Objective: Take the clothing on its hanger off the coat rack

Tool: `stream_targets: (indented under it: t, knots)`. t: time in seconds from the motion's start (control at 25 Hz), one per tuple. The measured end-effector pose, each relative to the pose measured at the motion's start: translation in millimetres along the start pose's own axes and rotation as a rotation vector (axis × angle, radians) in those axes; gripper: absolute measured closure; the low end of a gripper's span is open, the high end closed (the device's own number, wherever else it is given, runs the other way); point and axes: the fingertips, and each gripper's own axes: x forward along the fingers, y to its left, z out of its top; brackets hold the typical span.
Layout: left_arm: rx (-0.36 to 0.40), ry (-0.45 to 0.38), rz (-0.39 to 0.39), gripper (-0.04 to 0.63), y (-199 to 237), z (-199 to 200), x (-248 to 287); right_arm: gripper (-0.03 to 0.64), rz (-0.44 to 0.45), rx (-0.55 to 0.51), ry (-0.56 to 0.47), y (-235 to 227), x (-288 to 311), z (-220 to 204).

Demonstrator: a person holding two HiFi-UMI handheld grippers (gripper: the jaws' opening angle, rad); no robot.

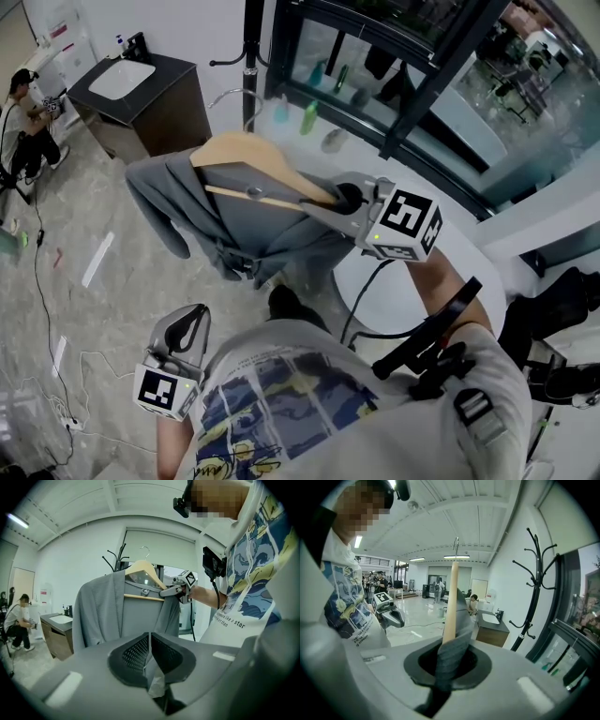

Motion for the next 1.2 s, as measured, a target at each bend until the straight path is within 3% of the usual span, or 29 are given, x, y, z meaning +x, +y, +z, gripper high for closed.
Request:
stream_targets:
  t: [1.2]
  knots:
    - [-0.004, 0.000, 0.005, 0.574, 3.8, 1.1, -2.0, 0.601, 0.047, -0.008, 0.014, 34.6, 13.7, -7.7]
